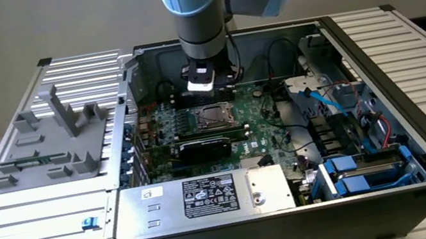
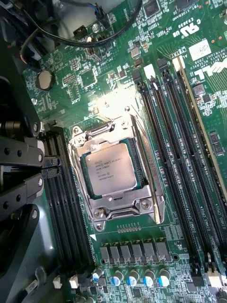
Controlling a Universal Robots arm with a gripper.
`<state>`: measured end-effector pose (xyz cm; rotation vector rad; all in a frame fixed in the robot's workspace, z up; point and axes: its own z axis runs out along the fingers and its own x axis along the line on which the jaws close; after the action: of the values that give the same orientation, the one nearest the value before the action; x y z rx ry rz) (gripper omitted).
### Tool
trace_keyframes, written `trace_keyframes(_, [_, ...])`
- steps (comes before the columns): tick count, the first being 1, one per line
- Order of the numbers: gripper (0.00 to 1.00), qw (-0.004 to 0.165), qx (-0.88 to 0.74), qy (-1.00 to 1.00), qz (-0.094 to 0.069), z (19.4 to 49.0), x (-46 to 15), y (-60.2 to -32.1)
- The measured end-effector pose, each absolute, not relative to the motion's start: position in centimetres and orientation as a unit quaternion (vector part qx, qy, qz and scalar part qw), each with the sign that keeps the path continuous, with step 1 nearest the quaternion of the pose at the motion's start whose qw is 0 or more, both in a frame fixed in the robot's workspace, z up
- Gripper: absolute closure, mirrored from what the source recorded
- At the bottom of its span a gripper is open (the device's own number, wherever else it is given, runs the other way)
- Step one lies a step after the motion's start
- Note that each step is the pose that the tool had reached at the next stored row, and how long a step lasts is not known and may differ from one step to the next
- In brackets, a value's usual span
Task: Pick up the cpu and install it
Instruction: 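Install the first cpu locking lever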
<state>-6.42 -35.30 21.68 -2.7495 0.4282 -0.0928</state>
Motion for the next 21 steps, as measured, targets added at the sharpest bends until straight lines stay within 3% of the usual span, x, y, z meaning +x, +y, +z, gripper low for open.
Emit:
trace_keyframes(4, [0.88, 0.168, -0.974, 0.151, -0.033, 22.4, -6.4, -35.3])
trace_keyframes(11, [0.88, 0.121, -0.981, 0.146, -0.037, 22.7, -6.7, -35.2])
trace_keyframes(21, [0.88, 0.080, -0.986, 0.141, -0.037, 24.0, -7.0, -34.9])
